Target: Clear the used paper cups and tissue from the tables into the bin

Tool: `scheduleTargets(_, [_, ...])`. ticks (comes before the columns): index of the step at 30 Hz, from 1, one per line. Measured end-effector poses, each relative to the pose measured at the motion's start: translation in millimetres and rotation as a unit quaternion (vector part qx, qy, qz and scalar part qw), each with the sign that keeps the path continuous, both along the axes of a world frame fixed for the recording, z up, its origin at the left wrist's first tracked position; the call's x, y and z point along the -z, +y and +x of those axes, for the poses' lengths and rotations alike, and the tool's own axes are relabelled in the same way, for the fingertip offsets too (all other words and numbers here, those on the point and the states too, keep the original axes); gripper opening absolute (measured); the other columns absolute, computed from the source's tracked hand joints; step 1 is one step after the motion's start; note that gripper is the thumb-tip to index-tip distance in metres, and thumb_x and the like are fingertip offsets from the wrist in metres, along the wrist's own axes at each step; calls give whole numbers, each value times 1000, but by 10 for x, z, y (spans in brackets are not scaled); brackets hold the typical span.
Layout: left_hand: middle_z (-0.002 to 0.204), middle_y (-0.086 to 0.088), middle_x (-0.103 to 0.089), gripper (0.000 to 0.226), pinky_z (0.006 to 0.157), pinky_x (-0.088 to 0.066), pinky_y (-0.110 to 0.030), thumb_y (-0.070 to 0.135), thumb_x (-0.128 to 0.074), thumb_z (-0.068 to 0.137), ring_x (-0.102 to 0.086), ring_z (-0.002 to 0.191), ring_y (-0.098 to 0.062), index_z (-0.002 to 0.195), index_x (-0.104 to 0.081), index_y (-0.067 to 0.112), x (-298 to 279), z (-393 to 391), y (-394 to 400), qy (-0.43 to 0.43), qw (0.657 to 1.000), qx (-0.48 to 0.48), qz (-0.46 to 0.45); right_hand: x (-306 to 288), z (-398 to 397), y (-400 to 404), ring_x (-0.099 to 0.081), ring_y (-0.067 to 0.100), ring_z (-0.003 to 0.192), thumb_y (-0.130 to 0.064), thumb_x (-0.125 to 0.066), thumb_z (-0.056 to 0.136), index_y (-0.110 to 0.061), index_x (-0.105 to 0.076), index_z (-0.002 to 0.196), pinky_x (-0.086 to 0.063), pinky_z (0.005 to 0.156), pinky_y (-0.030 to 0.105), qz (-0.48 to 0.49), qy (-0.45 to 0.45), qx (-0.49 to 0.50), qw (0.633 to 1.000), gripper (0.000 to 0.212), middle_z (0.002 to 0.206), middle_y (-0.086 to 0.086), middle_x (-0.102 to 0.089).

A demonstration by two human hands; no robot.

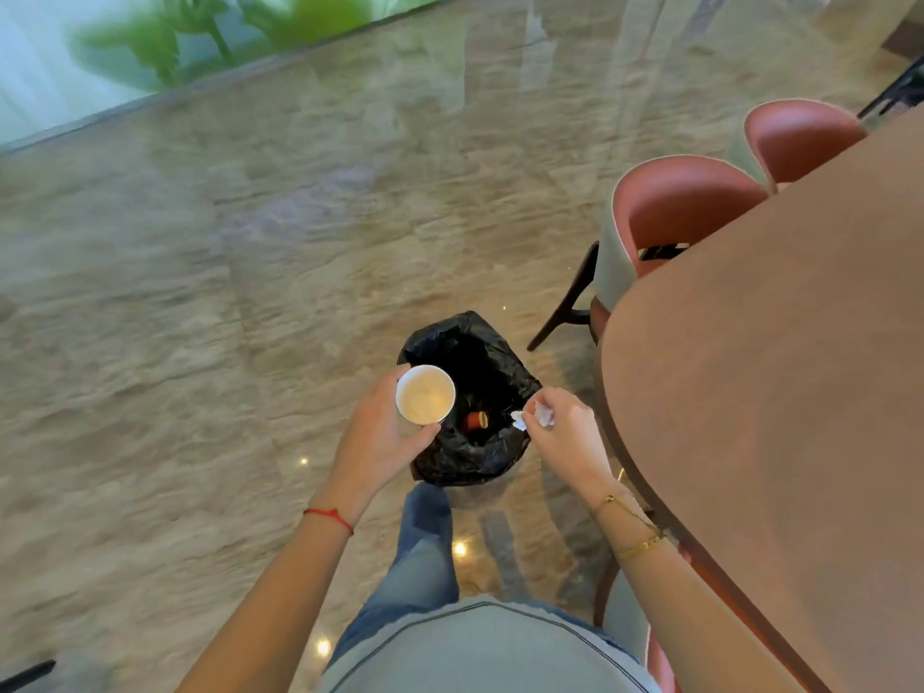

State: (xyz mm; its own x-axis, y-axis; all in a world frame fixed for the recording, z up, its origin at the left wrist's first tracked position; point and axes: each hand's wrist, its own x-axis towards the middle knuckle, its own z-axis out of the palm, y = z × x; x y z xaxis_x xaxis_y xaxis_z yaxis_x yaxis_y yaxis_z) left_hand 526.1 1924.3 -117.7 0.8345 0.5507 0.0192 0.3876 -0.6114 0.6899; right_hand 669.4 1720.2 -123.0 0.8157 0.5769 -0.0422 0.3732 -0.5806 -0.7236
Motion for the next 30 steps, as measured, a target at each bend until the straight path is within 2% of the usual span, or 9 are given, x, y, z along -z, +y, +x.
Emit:
scheduleTargets(4, [135,8,-51,78,96,-47,-34,49,-78,71,-50,120,-14,136,-41,30,197,618,475,20,999,29,-15,194,460,404,-54,8,78,-21,-60,89,-19,-56,79,-39,64,16,-15,12,21,1000,11,81,-6,-58])
scheduleTargets(8, [138,4,-48,80,93,-39,-25,40,-79,72,-48,122,-17,139,-38,28,401,1196,952,56,996,62,-27,372,886,833,-54,9,78,-21,-57,92,-18,-57,84,-37,60,8,-42,20,46,998,9,85,-4,-60])
scheduleTargets(11, [140,3,-46,81,91,-33,-22,37,-79,73,-47,123,-18,141,-36,26,551,1570,1250,97,990,96,-37,486,1154,1140,-57,13,80,-21,-58,91,-15,-58,86,-41,63,11,-65,51,67,994,9,88,-2,-61])
scheduleTargets(14, [145,3,-40,84,95,-31,-22,35,-78,75,-42,129,-20,144,-31,26,707,1878,1472,127,982,128,-61,598,1363,1369,-60,14,89,-21,-60,89,-17,-60,93,-51,75,27,-85,100,87,988,6,97,-6,-61])
scheduleTargets(18, [152,-1,-31,95,103,-38,-32,36,-79,76,-43,132,-21,150,-22,24,796,2163,1667,161,971,156,-81,689,1526,1543,-57,11,103,-23,-59,90,-21,-59,116,-48,85,25,-116,132,94,980,26,115,-8,-57])
scheduleTargets(23, [151,5,-35,72,99,-38,-24,39,-65,88,-43,131,-16,149,-28,24,707,2331,1860,147,973,167,-64,664,1693,1630,-56,9,107,-25,-60,90,-25,-59,118,-49,89,26,-122,125,102,979,28,118,-9,-59])
scheduleTargets(26, [147,7,-40,61,100,-35,-21,37,-60,92,-44,130,-13,146,-35,23,593,2271,1968,129,977,167,-30,600,1740,1629,-52,7,112,-24,-61,90,-24,-58,121,-42,90,19,-102,100,91,986,31,119,-10,-58])
scheduleTargets(30, [142,8,-46,53,88,-41,-19,36,-58,93,-59,107,-15,142,-41,25,380,2146,2023,105,984,144,6,402,1782,1617,-49,8,116,-26,-61,90,-23,-57,124,-38,92,18,-74,33,84,993,34,119,-8,-58])
